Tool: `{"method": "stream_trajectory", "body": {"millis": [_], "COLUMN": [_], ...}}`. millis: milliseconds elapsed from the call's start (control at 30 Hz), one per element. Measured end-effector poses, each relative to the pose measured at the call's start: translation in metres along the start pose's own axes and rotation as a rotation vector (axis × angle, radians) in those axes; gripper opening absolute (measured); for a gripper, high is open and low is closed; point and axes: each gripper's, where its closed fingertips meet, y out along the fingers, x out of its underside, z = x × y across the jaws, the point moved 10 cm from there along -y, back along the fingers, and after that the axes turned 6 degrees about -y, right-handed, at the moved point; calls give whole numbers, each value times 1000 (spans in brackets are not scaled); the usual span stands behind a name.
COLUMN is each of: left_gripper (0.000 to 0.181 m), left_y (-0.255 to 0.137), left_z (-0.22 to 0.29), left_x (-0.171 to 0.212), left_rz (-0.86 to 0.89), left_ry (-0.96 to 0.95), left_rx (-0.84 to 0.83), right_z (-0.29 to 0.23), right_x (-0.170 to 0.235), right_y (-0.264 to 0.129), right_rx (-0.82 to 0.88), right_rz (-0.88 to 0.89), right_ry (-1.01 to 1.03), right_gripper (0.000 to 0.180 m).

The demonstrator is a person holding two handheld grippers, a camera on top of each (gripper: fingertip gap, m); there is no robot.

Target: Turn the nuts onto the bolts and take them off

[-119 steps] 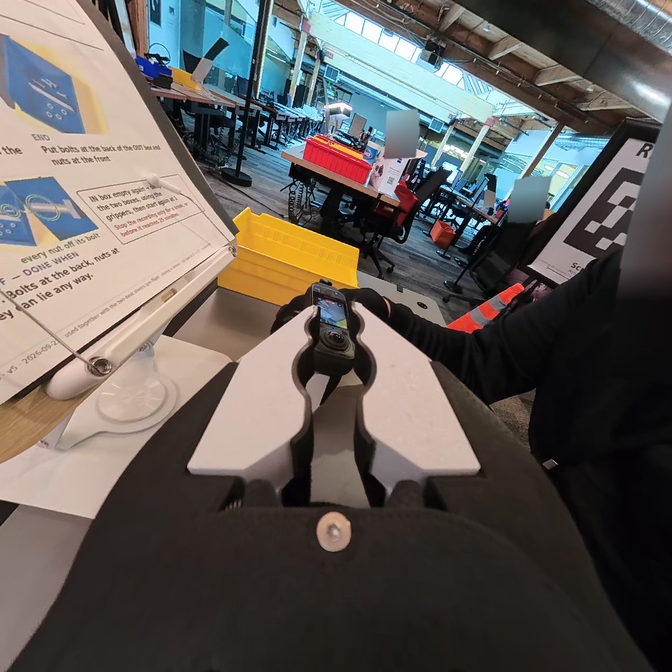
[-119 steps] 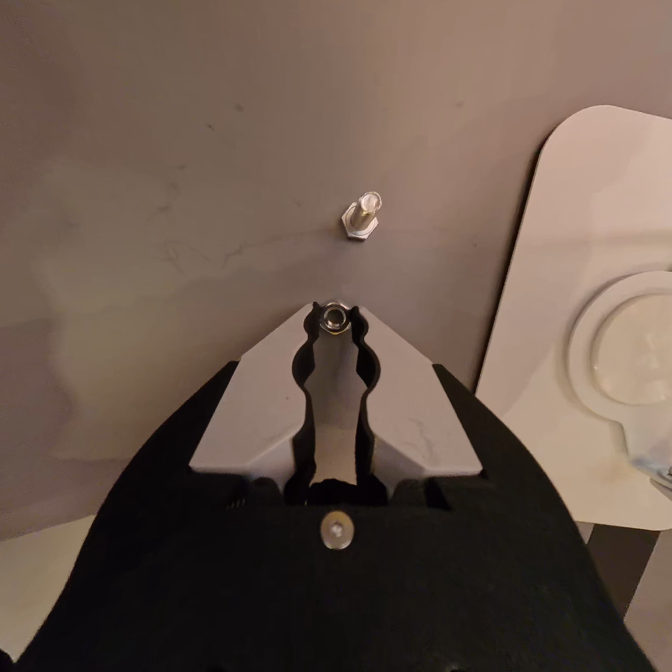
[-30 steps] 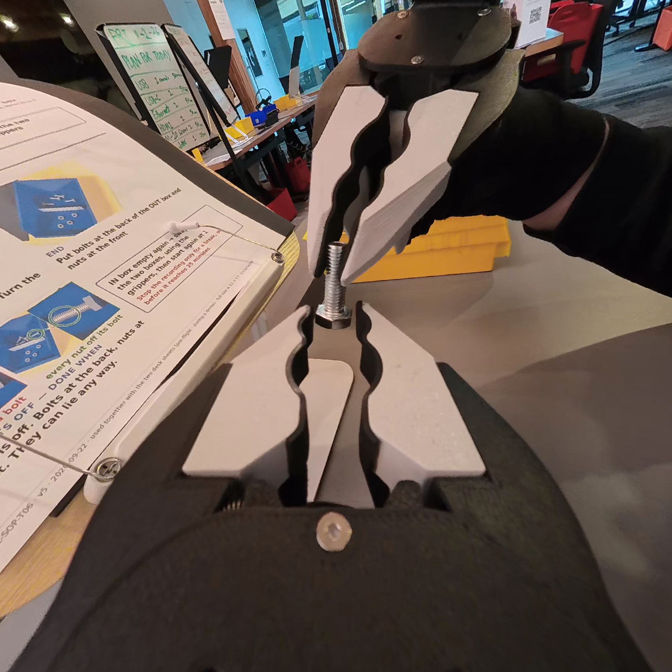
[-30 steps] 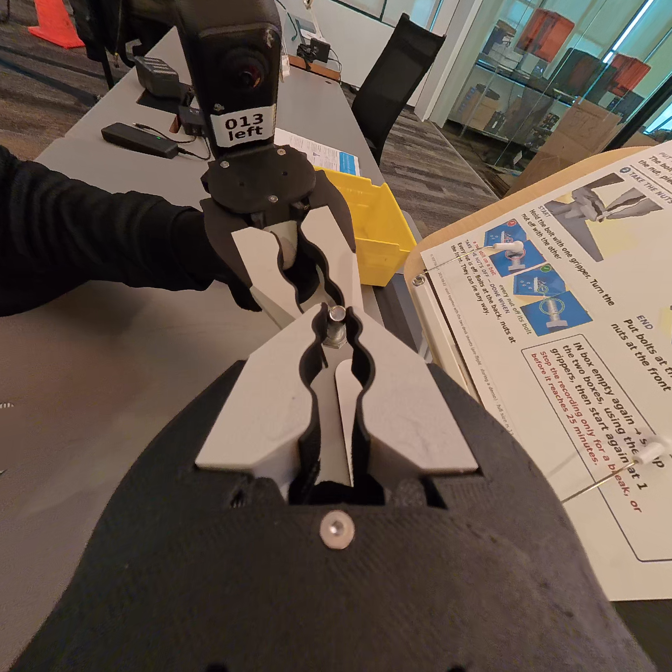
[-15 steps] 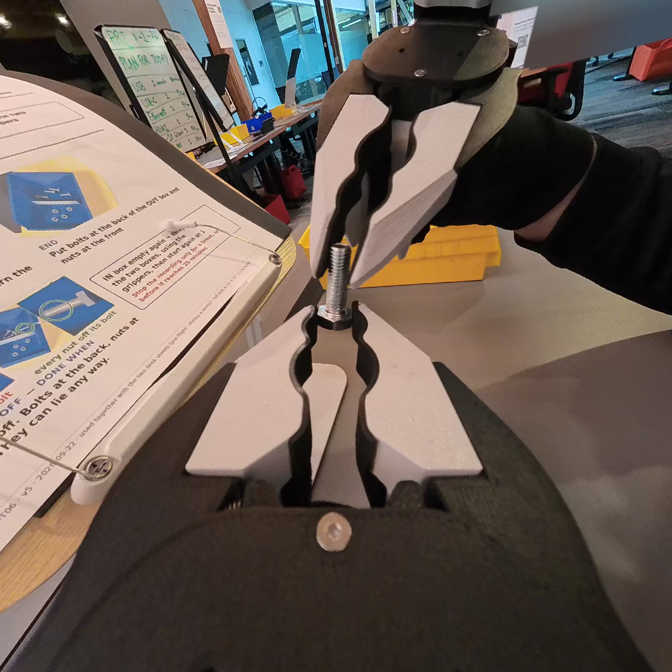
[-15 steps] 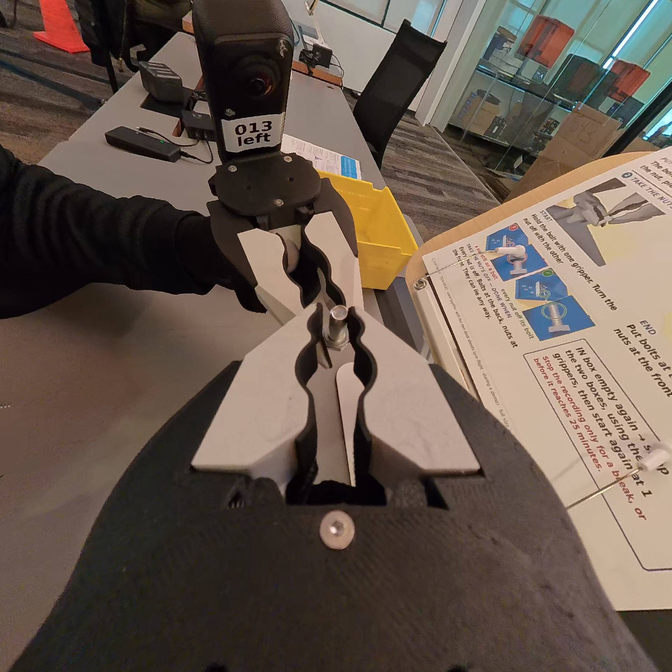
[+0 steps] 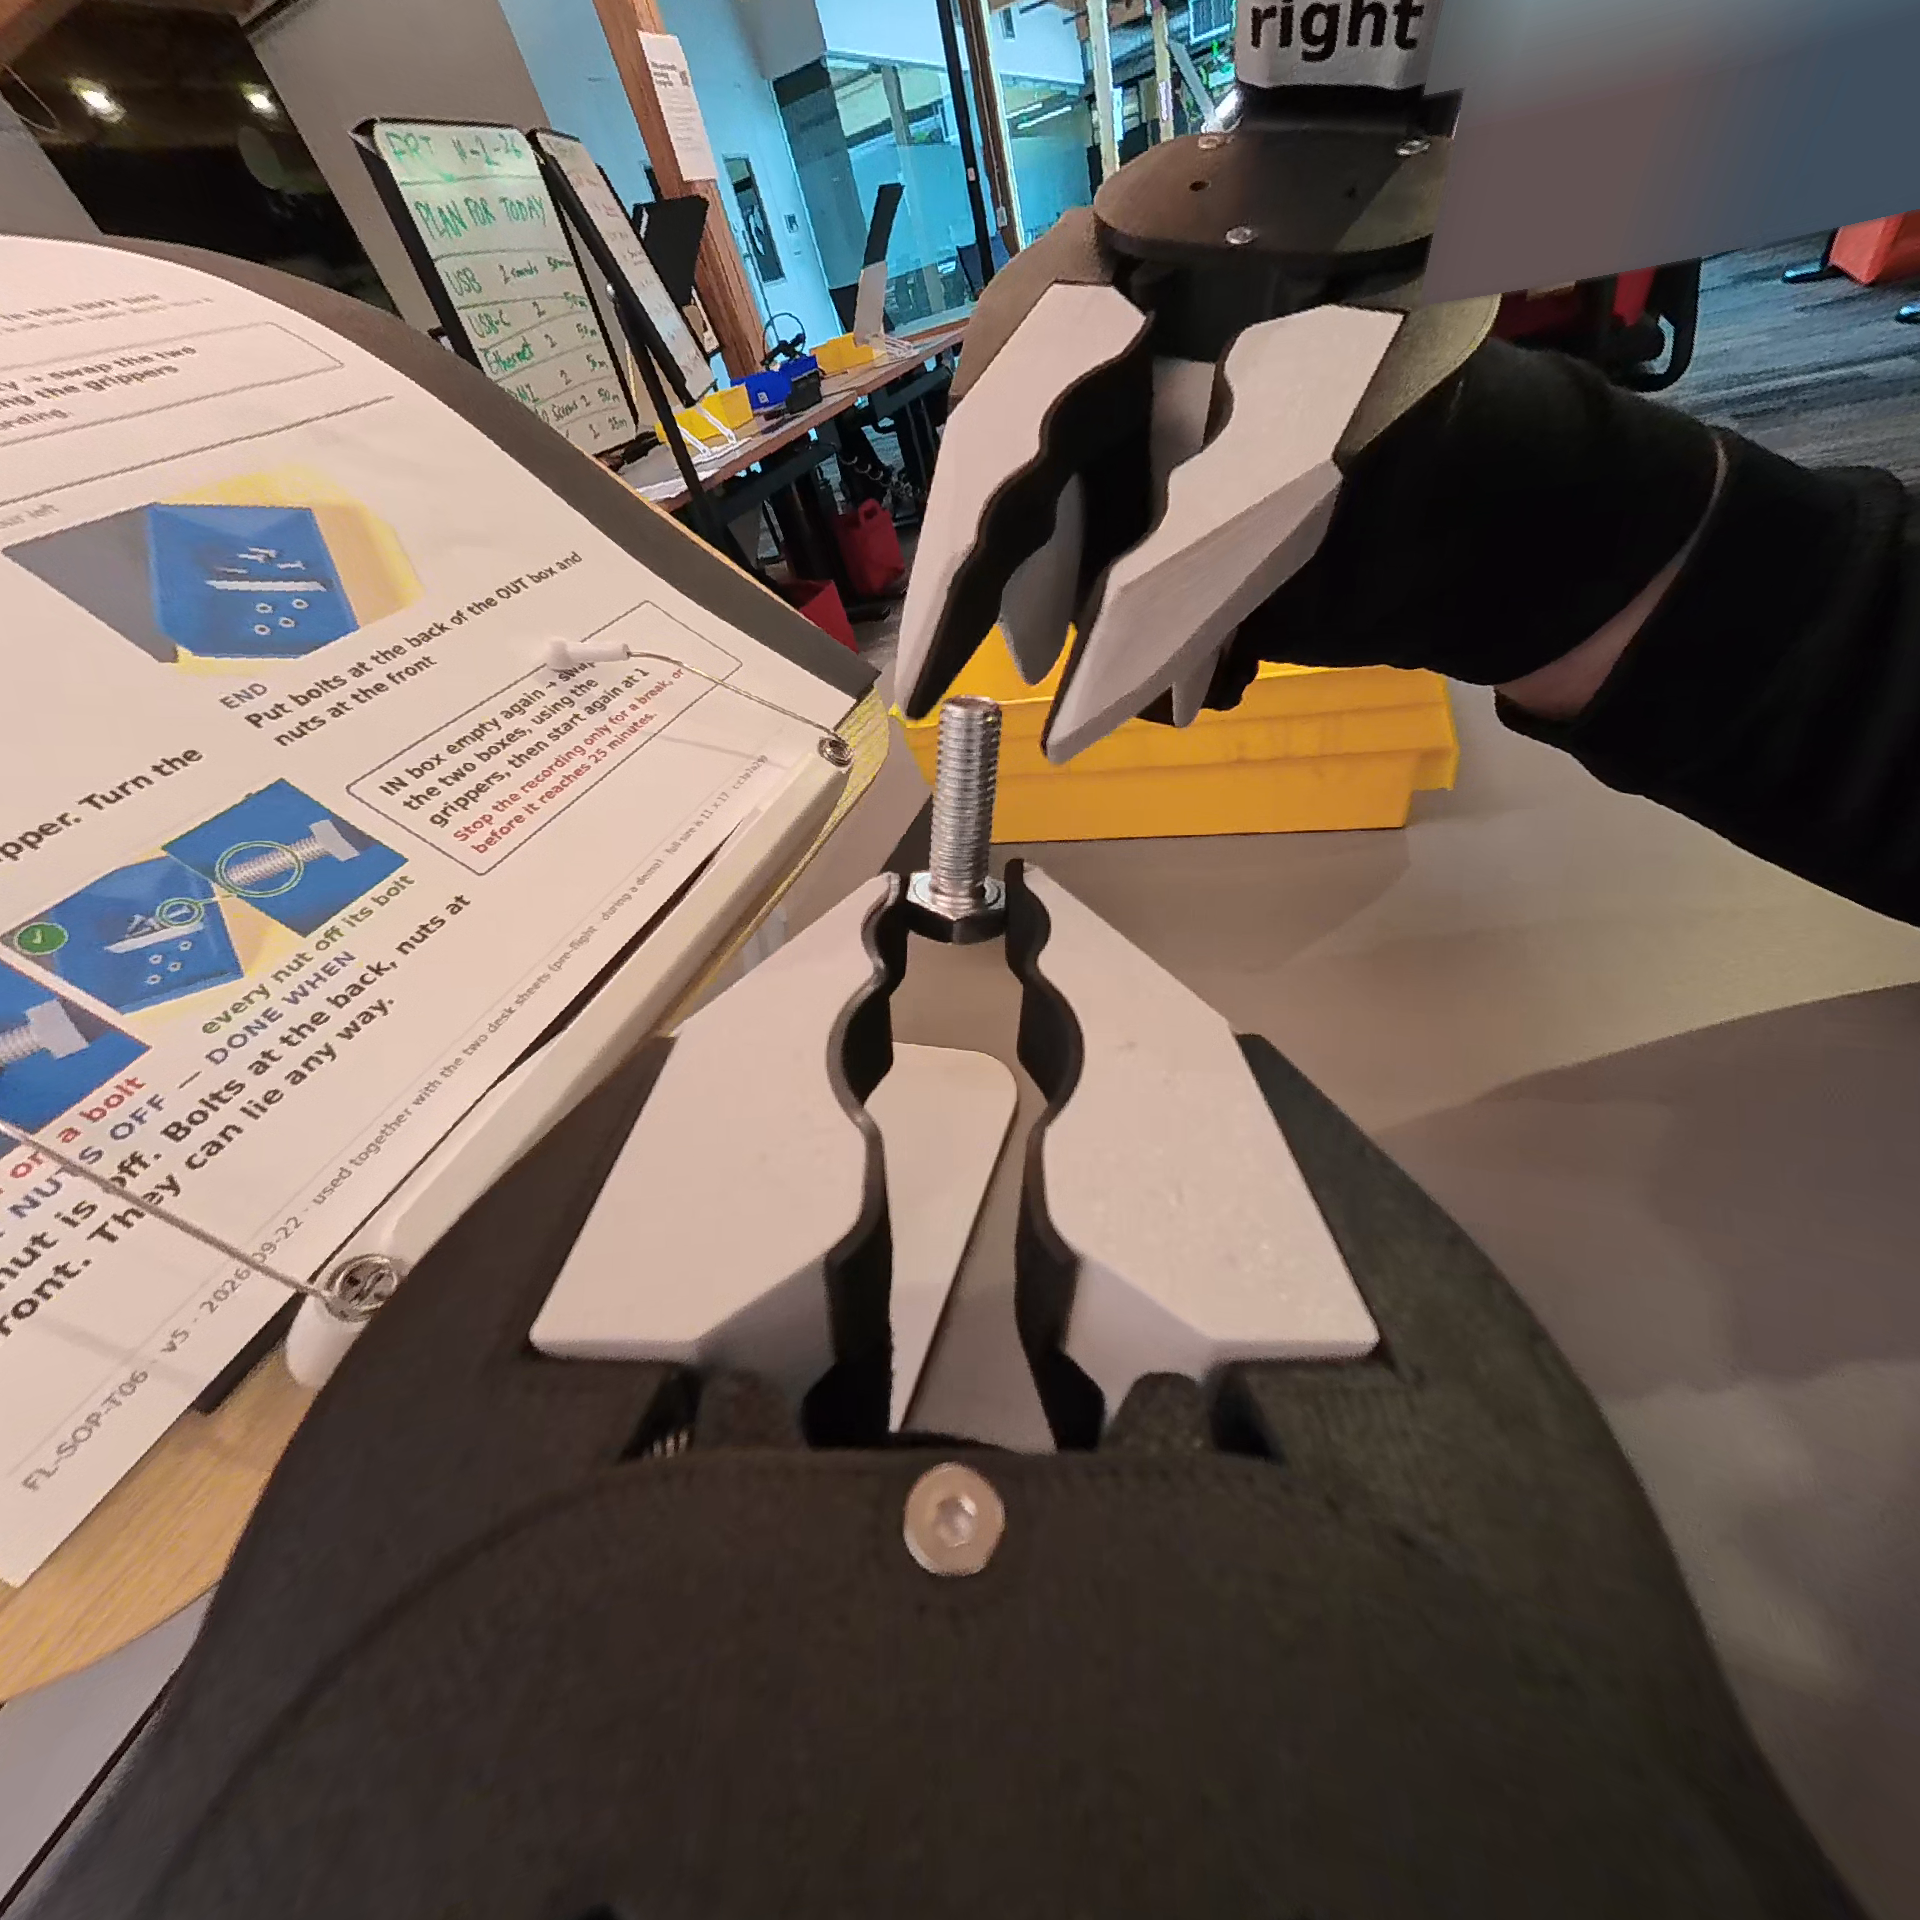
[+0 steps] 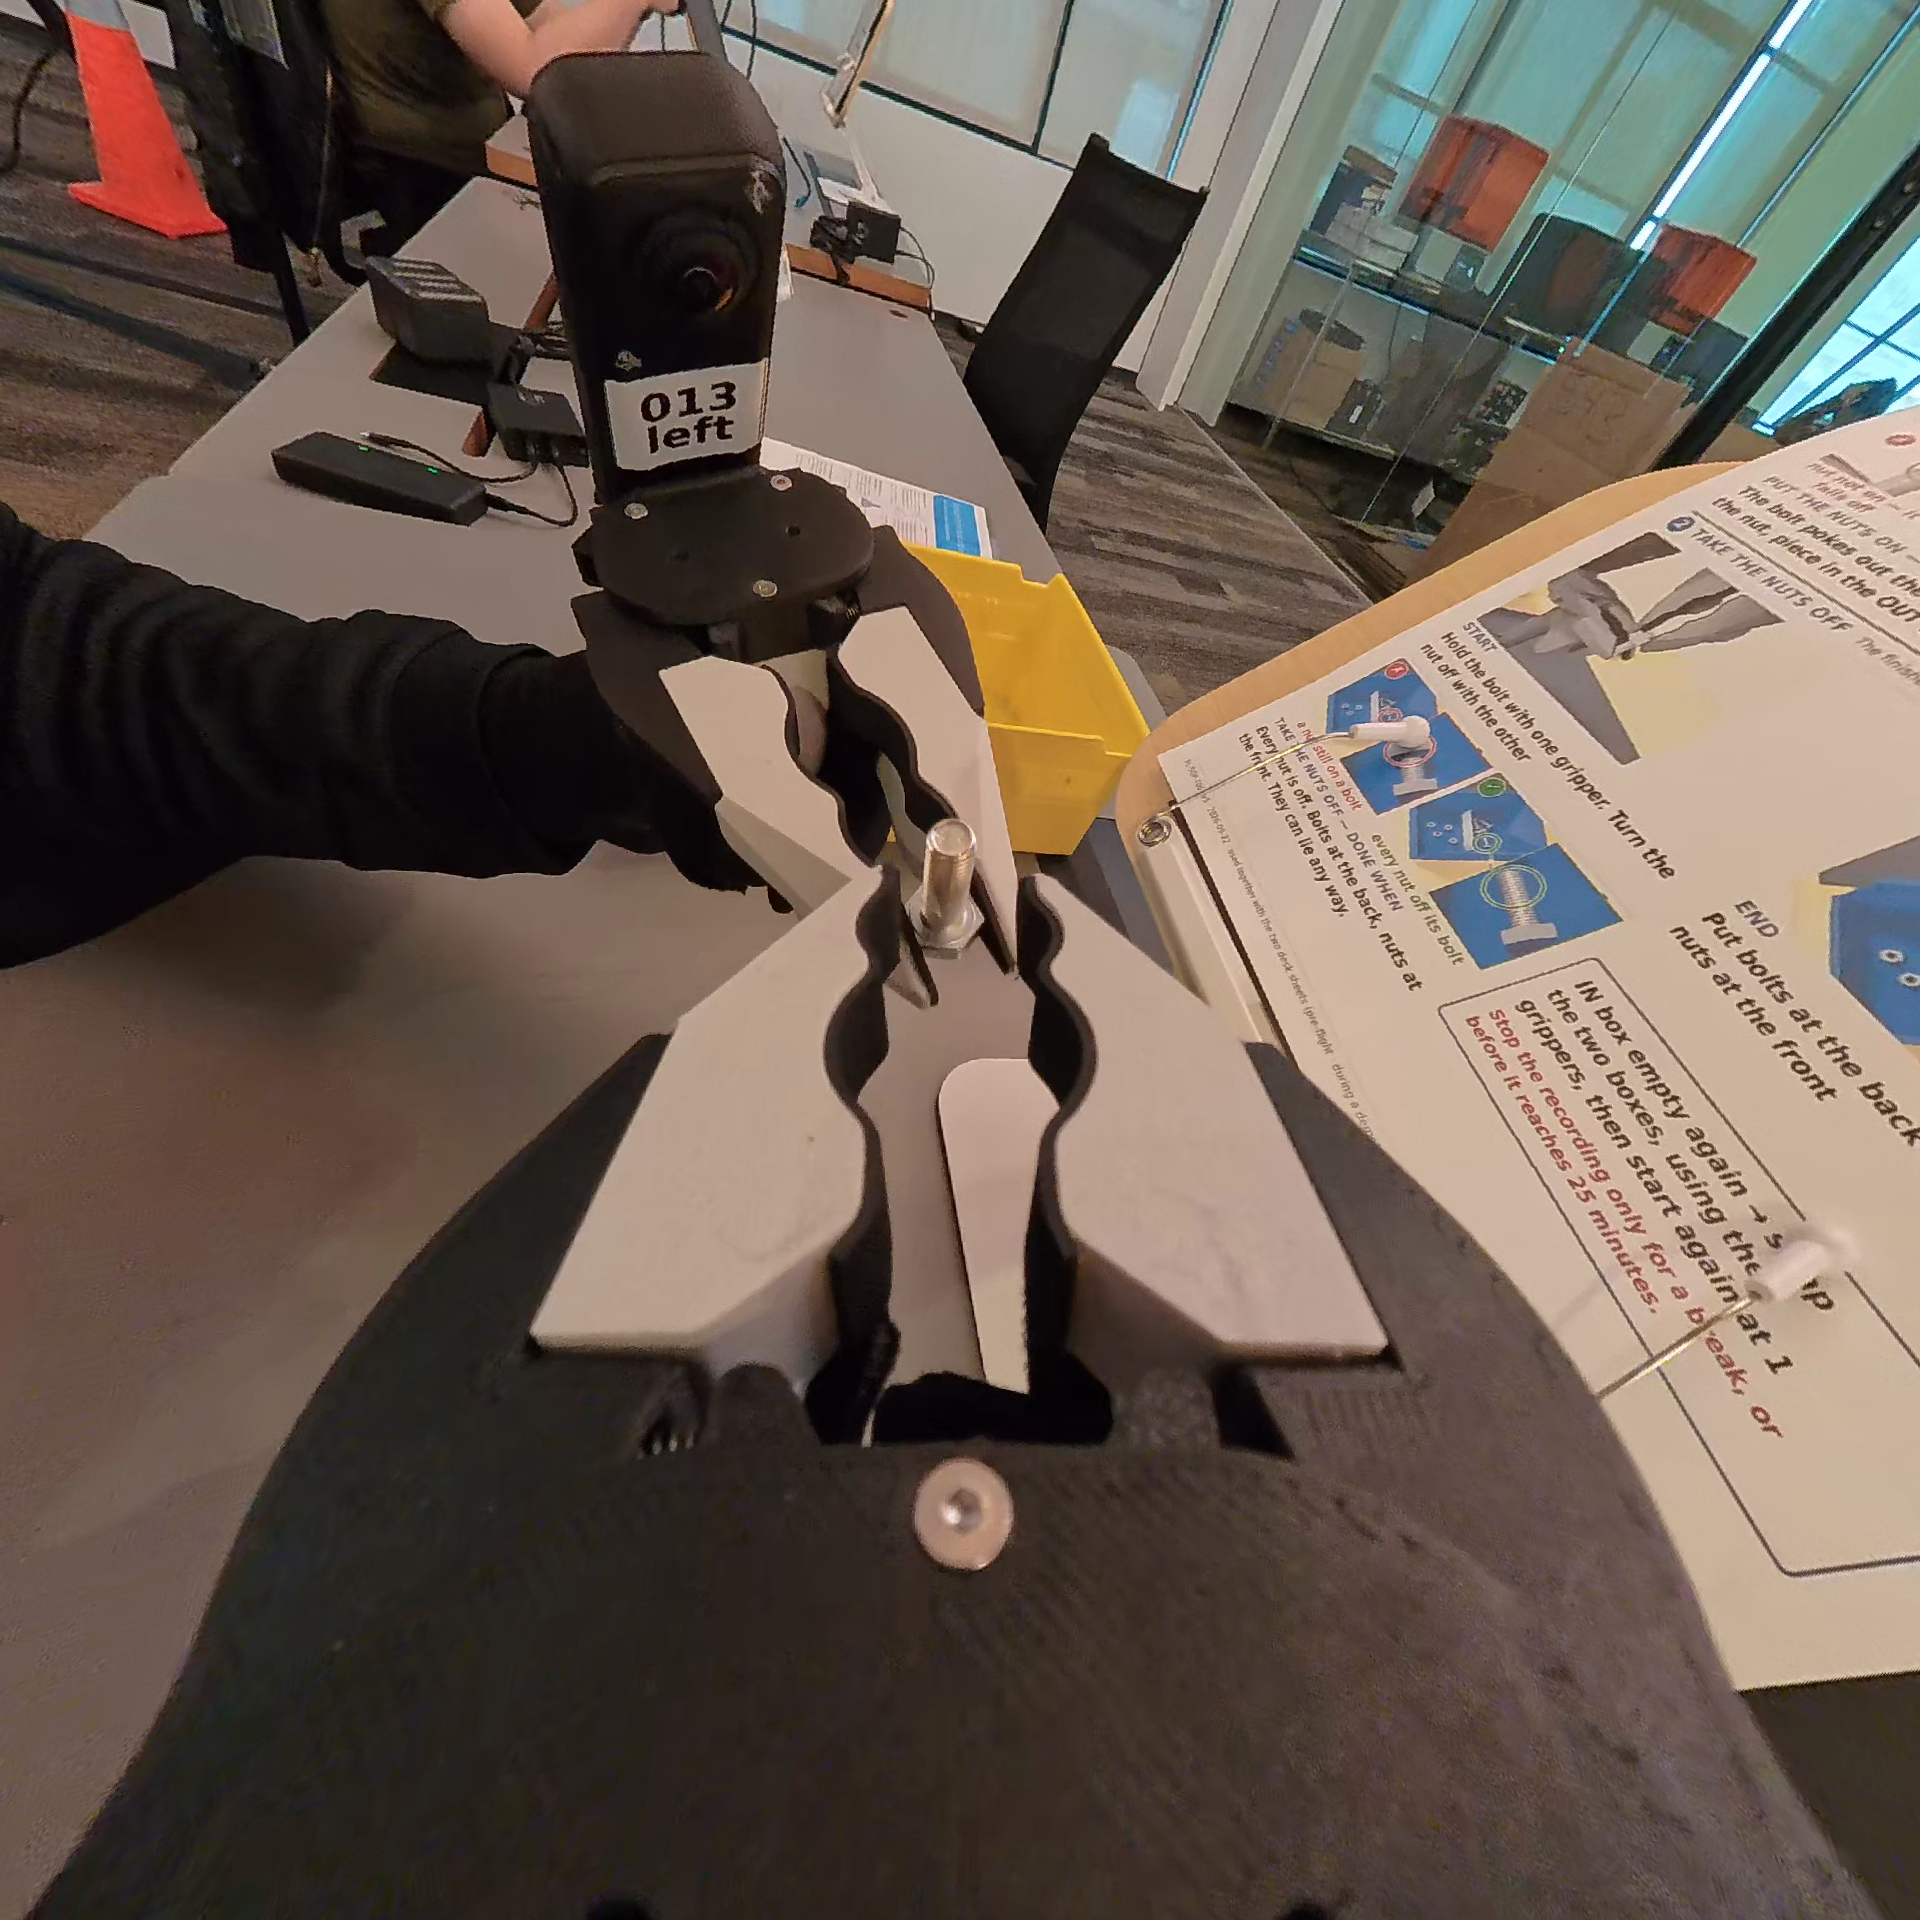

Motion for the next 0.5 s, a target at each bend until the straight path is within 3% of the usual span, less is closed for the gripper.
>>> {"method": "stream_trajectory", "body": {"millis": [500], "left_gripper": [16], "left_y": [-9], "left_z": [-6], "left_x": [-6], "left_rz": [14], "left_ry": [-1], "left_rx": [-31], "right_z": [5], "right_x": [-2], "right_y": [-6], "right_rx": [60], "right_rz": [16], "right_ry": [2], "right_gripper": [20]}}
